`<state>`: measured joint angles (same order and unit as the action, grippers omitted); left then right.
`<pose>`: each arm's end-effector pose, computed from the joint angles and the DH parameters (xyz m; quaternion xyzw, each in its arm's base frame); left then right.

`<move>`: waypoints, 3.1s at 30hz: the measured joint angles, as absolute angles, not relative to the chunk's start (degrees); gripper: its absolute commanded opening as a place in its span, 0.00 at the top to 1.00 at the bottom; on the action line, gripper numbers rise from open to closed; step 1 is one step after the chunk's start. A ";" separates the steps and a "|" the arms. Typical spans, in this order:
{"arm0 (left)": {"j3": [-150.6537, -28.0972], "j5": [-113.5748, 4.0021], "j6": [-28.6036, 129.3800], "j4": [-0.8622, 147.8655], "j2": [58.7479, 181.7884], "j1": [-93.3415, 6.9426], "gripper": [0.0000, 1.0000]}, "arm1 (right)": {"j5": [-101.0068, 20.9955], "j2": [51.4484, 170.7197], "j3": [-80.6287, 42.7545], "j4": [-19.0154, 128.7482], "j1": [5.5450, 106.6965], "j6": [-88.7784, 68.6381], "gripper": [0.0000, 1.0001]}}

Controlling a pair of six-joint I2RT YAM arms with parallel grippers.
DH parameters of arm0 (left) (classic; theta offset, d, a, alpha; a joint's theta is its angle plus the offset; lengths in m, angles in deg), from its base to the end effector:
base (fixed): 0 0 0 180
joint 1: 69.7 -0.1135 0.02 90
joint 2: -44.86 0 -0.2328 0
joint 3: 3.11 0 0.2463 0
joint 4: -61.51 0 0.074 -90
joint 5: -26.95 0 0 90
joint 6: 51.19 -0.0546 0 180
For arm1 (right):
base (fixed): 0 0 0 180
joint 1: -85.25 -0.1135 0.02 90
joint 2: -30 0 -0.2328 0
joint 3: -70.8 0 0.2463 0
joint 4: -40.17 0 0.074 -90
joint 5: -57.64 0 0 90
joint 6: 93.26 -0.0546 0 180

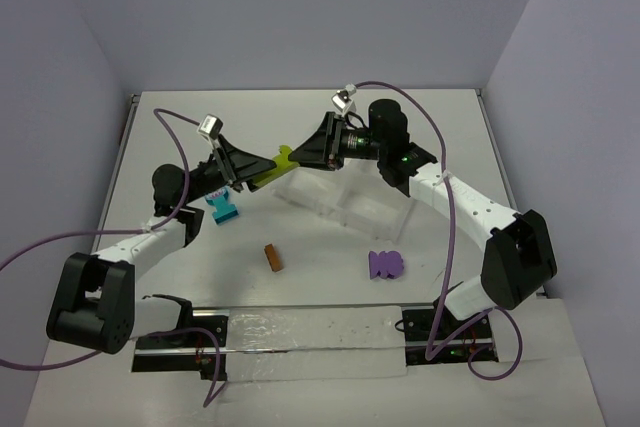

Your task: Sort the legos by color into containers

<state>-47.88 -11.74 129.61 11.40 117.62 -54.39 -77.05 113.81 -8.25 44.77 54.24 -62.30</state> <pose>0.2479 -0.1120 0.2610 -0.0241 0.6178 -0.7430 0.2563 0.2816 0.2141 0.3062 -0.0679 0.7438 0.6282 0.2179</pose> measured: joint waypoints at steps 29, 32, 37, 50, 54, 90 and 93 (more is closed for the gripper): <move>-47.90 -14.75 129.03 13.78 118.82 -51.80 1.00 | -77.65 113.61 -5.33 39.00 54.89 -64.35 1.00; -47.90 -14.79 128.35 15.25 118.60 -51.46 1.00 | -78.37 113.19 -3.44 37.21 55.64 -65.33 1.00; -47.90 -15.47 126.74 17.05 116.83 -51.87 1.00 | -79.12 111.56 -0.29 38.03 58.70 -65.18 1.00; -50.07 -15.72 117.16 33.94 110.92 -53.94 1.00 | -57.68 110.50 -11.52 68.70 63.33 -46.74 1.00; -52.39 -16.10 112.65 40.65 108.87 -54.06 1.00 | -48.74 112.37 -15.52 75.07 63.38 -42.06 1.00; -52.95 -17.74 103.55 57.20 104.77 -54.06 1.00 | -38.30 143.72 -38.27 83.70 62.94 -35.09 0.82; -53.00 -17.84 102.82 58.09 104.76 -54.06 1.00 | -38.32 144.66 -39.19 83.90 62.82 -35.09 0.80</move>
<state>-53.00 -17.84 102.82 58.09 104.76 -54.06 -38.32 144.66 -39.19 83.90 62.82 -35.09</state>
